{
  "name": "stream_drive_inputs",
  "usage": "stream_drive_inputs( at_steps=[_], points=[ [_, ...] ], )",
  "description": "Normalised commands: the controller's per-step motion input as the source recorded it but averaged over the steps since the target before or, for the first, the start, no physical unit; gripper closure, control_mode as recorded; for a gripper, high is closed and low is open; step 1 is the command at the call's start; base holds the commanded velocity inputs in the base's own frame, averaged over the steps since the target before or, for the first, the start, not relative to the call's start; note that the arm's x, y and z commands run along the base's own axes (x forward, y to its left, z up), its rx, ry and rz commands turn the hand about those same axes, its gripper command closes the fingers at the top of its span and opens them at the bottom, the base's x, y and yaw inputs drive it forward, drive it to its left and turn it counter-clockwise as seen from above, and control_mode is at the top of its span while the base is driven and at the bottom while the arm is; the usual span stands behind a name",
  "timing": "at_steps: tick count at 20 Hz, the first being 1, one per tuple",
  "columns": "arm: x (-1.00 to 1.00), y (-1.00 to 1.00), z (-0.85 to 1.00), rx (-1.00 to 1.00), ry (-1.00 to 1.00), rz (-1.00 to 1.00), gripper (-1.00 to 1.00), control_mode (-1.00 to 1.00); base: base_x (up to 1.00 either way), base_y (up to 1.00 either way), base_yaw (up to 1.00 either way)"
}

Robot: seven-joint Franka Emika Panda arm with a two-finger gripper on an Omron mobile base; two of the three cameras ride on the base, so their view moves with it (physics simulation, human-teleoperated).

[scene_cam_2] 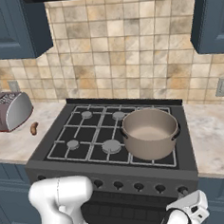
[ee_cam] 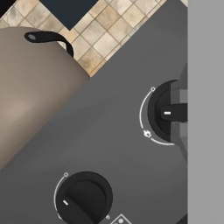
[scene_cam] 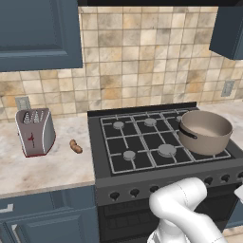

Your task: Turn on the burner for the pot on the stove. Wait thirty seconds for the pot to heat up. Then add the potato to the pot.

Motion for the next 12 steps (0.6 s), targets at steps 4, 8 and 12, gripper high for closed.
stream_drive_inputs(
  at_steps=[4, 8, 12],
  points=[
    [0.0, 0.0, 0.0, 0.0, 0.0, 0.0, 1.0, -1.0, 0.0, 0.0, 0.0],
    [0.0, 0.0, 0.0, 0.0, 0.0, 0.0, 1.0, -1.0, 0.0, 0.0, 0.0],
    [0.0, 0.0, 0.0, 0.0, 0.0, 0.0, 1.0, -1.0, 0.0, 0.0, 0.0]
  ],
)
